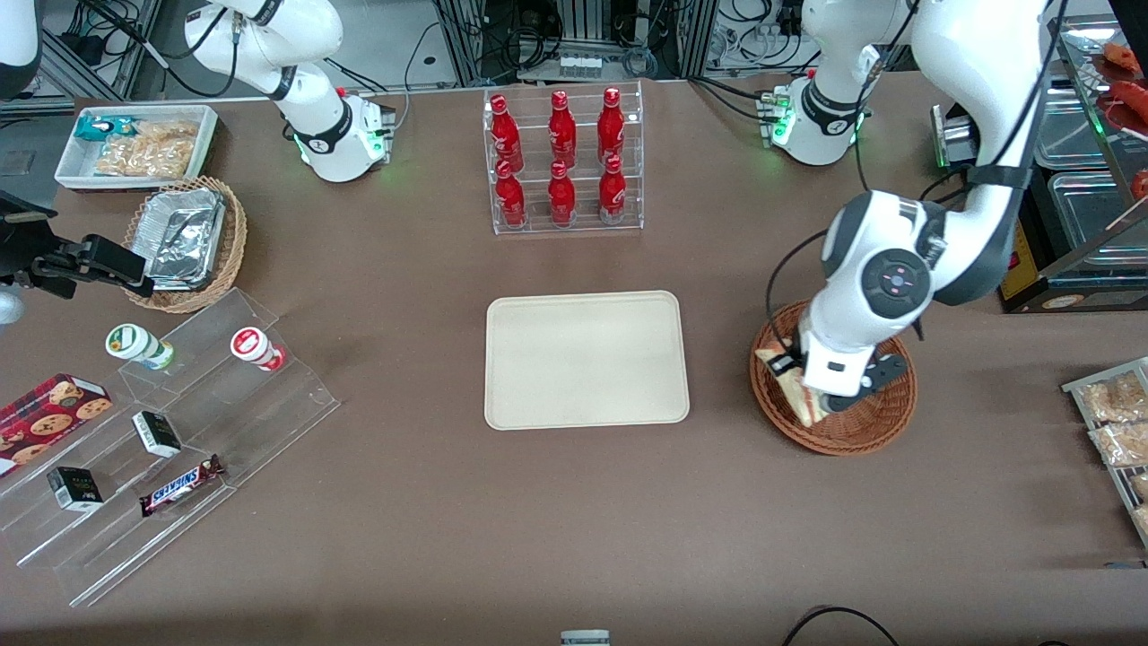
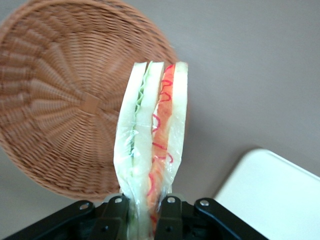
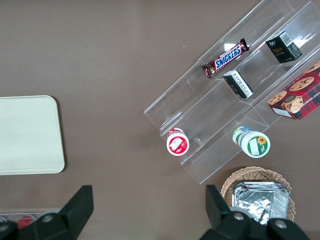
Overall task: Place sandwich from basket to tray
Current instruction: 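Lift the sandwich with the left gripper and carry it over the cream tray, then lower the sandwich onto the tray and open the left gripper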
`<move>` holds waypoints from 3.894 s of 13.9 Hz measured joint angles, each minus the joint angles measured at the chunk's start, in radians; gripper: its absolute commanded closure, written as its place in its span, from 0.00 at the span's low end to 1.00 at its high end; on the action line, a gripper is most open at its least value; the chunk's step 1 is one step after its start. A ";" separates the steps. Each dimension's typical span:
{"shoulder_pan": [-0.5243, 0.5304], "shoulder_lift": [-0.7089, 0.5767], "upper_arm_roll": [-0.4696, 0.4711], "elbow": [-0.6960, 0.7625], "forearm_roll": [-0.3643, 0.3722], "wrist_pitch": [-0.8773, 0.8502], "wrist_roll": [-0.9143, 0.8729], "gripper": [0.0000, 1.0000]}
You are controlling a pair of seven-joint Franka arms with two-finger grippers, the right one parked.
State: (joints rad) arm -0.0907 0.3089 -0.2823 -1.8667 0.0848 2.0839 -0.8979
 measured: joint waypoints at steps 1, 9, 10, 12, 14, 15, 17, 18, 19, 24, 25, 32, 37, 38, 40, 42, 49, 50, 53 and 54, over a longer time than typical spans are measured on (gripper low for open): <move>-0.019 0.001 -0.009 0.011 0.000 0.000 0.000 0.94; -0.033 0.046 -0.179 0.046 0.000 0.041 0.138 0.96; -0.034 0.052 -0.193 0.048 0.000 0.044 0.145 0.95; -0.035 0.063 -0.211 0.049 0.000 0.044 0.157 0.94; -0.048 0.079 -0.223 0.050 0.002 0.045 0.165 0.93; -0.060 0.088 -0.223 0.052 0.012 0.047 0.165 0.93; -0.087 0.119 -0.223 0.075 0.044 0.050 0.159 0.93; -0.103 0.141 -0.223 0.097 0.056 0.051 0.146 0.92; -0.121 0.166 -0.223 0.123 0.072 0.051 0.127 0.92; -0.199 0.282 -0.223 0.226 0.174 0.051 -0.004 0.92; -0.218 0.308 -0.222 0.248 0.190 0.051 -0.032 0.92; -0.306 0.445 -0.213 0.363 0.297 0.050 -0.173 0.90; -0.326 0.469 -0.209 0.372 0.305 0.050 -0.210 0.75; -0.326 0.470 -0.209 0.373 0.306 0.050 -0.212 0.66; -0.326 0.473 -0.208 0.375 0.306 0.050 -0.213 0.32; -0.326 0.478 -0.207 0.377 0.306 0.052 -0.214 0.06; -0.304 0.471 -0.196 0.405 0.307 0.070 -0.217 0.00; -0.294 0.461 -0.196 0.411 0.307 0.070 -0.217 0.00; -0.268 0.416 -0.196 0.416 0.307 0.070 -0.217 0.00; -0.264 0.400 -0.196 0.416 0.307 0.069 -0.218 0.00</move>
State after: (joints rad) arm -0.3546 0.7088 -0.4781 -1.4503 0.3921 2.1532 -1.1162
